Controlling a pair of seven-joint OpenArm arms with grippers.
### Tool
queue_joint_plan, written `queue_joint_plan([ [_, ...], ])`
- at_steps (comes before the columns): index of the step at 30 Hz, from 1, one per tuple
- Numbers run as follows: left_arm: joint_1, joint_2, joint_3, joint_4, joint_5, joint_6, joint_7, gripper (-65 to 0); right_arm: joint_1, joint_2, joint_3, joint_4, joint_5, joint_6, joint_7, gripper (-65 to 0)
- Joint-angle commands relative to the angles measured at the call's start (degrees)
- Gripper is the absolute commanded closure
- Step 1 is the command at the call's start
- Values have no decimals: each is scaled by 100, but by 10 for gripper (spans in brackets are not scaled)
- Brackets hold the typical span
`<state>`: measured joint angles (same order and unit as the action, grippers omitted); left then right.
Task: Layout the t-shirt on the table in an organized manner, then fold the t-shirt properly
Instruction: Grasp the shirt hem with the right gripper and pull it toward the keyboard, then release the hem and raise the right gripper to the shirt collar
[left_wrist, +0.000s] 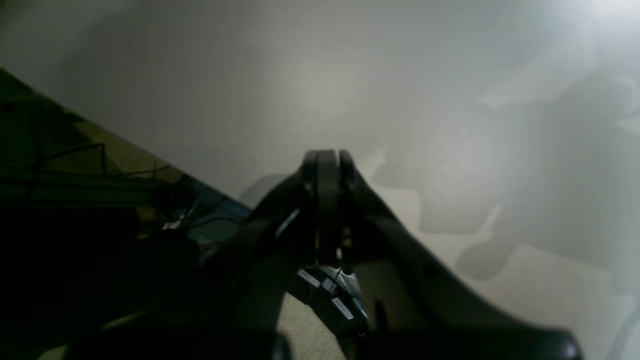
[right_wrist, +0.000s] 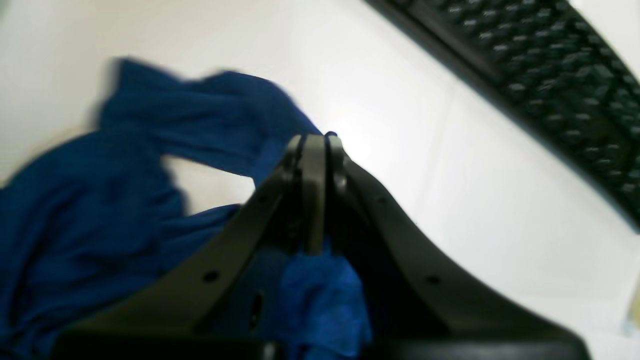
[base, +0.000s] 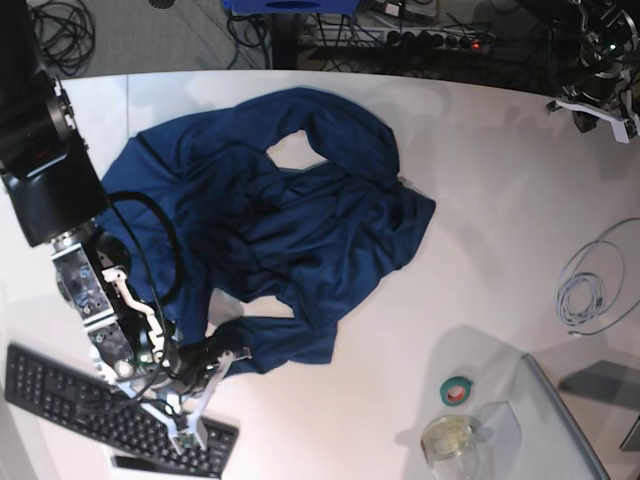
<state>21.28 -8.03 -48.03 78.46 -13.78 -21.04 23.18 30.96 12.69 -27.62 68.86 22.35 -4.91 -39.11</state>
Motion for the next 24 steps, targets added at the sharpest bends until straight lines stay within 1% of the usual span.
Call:
queue_joint_plan([
  [1,4,-89,-36,89,-50,16,-116,0,425,98,155,11,-77,-15,162,0],
  [2,4,-80,-36,106,-50,16,-116,0,601,133,217,-95,-77,-15,206,0],
  [4,4,-80,-28,106,-50,16,-116,0,952,388,436,-411,-77,64,478,0],
  [7,30,-80,-28,80,-50,16,-116,0,1348,617,920,-701,-68,434,1217,-8],
  [8,48,-71,-28,80,-50,16,-116,0,1418,643,1131,-737,-59,504,1419,-11],
  [9,48,-71,-28,80,-50,16,-116,0,1445,626,1368,-737,-59,574,1595,-32],
  [10,48,-71,-28,80,-50,16,-116,0,1445,599,1500,-719,-59,618,1639,-74],
  [11,39,-63,-28,80,-50,16,-116,0,1462,599,1570,-710,-59,627,1551,-165],
  [12,13,-63,-28,80,-50,16,-116,0,1471,599,1570,-710,-68,627,1322,-281],
  [14,4,-54,-19,80,-50,16,-116,0,1453,599,1570,-710,-68,653,672,-459],
  [15,4,-54,25,80,-50,16,-116,0,1401,599,1579,-710,-68,653,417,-482],
  [16,4,-71,113,80,-50,16,-116,0,1260,599,1606,-710,-68,653,294,-468],
  [18,4,-80,254,89,-50,16,-116,0,917,635,1641,-570,-41,653,346,-428],
  [20,4,-80,394,97,-50,16,-116,0,451,652,1711,-200,-33,653,338,-404],
  [21,4,-80,482,106,-50,16,-116,0,214,652,1825,55,-33,653,276,-404],
  [24,-5,-80,746,115,-50,16,-133,0,-806,547,2511,1101,-33,653,-102,-404],
])
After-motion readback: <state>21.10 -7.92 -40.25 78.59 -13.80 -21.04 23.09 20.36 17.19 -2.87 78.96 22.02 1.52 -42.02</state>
